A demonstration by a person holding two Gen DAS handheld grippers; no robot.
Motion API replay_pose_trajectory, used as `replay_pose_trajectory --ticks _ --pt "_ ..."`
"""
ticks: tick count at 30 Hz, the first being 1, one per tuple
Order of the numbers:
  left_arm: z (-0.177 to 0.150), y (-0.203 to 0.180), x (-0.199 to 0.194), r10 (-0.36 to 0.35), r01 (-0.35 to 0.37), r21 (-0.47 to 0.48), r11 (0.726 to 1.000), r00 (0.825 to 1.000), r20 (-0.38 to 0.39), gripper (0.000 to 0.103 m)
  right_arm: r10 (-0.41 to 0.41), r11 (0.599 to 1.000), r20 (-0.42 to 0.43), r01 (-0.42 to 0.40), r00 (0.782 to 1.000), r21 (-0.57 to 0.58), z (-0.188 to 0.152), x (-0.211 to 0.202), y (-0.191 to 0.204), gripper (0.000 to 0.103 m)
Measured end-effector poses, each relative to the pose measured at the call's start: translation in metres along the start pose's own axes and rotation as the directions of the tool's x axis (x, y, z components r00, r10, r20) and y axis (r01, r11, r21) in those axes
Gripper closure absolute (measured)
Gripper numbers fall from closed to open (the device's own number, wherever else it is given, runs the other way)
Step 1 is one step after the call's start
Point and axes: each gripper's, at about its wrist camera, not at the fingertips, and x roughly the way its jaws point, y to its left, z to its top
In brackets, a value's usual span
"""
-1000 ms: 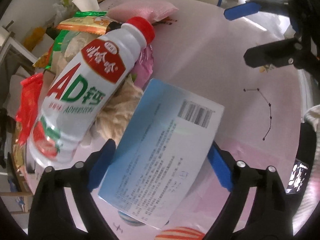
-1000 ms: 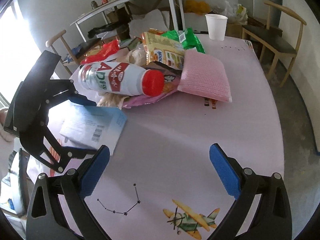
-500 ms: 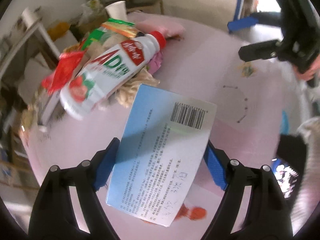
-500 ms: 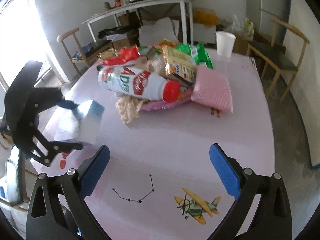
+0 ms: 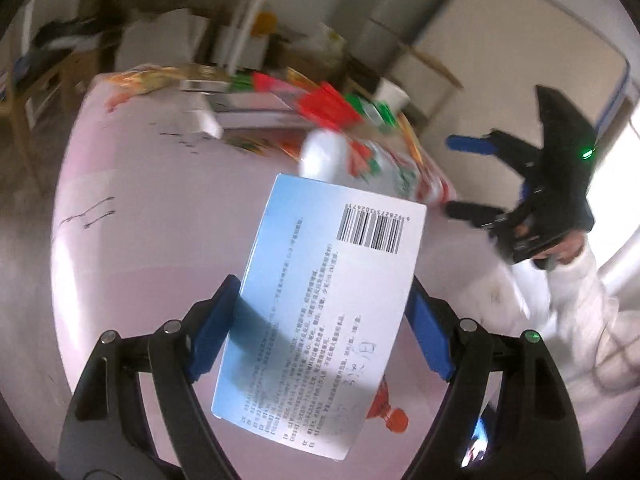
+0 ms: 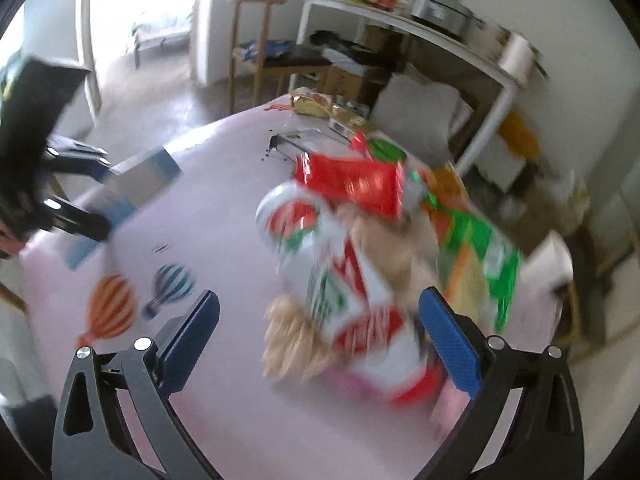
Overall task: Collect trash
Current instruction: 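Lift the carton with the left gripper while the right gripper grasps the white milk bottle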
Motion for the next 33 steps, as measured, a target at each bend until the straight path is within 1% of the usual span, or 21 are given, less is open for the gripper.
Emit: replay_pose_trajectory --ticks 3,4,7,8,9,10,12,15,18,22,27,29,33 --pt "0.002 0.007 -0.009 0.002 -0.001 -0.030 1.000 0.999 0.041 0.027 -0.009 0.998 -0.057 0.005 0.998 -0.067 0.020 0.030 0.001 0.006" --pt "0.004 0.007 -0.009 -0.004 0.006 -0.039 0.999 0.999 0.049 0.027 0.003 0.996 -0.103 -0.012 0.995 -0.083 0.025 0.047 0.002 0.006" --pt "0.005 0.009 -0.016 -0.022 0.026 -0.063 0.998 0.997 0.074 0.027 -0.017 0.993 -0.181 -0.005 0.983 -0.120 0.026 0.071 0.007 0.006" --pt "0.006 0.008 -0.014 -0.020 0.025 -0.063 0.998 0.997 0.080 0.027 -0.037 0.991 -0.200 0.010 0.979 -0.136 0.023 0.076 0.009 0.012" --pt "0.006 0.006 -0.013 -0.017 0.023 -0.061 0.998 0.996 0.083 0.027 -0.055 0.989 -0.216 0.023 0.975 -0.148 0.020 0.079 0.012 0.029" --pt "0.006 0.004 -0.011 -0.013 0.017 -0.057 0.998 0.997 0.083 0.027 -0.049 0.991 -0.224 0.020 0.973 -0.129 0.019 0.078 0.014 0.033" --pt "0.005 0.001 -0.011 0.000 0.004 -0.050 0.999 0.996 0.084 0.027 -0.044 0.997 -0.214 0.029 0.976 -0.071 0.016 0.072 0.011 0.033" --pt "0.003 -0.005 -0.011 0.012 -0.009 -0.044 0.999 0.997 0.075 0.027 -0.040 0.999 -0.190 0.034 0.981 -0.035 0.013 0.059 0.003 0.034" --pt "0.002 -0.013 -0.015 0.013 -0.010 -0.037 0.999 0.996 0.084 0.027 -0.037 0.999 -0.152 0.038 0.988 0.001 0.008 0.031 -0.007 0.035" --pt "0.003 -0.027 -0.023 0.010 -0.008 -0.018 1.000 0.994 0.112 0.027 -0.068 0.998 -0.110 0.070 0.992 0.010 0.004 -0.005 -0.017 0.038" --pt "0.003 -0.048 -0.031 0.004 -0.004 0.004 1.000 0.992 0.124 0.027 -0.043 0.997 -0.069 0.048 0.997 0.063 -0.014 -0.048 -0.027 0.039" --pt "0.004 -0.049 -0.027 0.003 -0.001 -0.012 1.000 0.994 0.111 0.027 -0.031 0.996 -0.065 0.036 0.997 0.083 -0.015 -0.050 -0.029 0.039" --pt "0.006 -0.046 -0.011 0.011 -0.005 -0.087 0.996 0.998 0.069 0.027 0.040 0.988 -0.059 -0.031 0.997 0.149 -0.014 -0.045 -0.031 0.039"
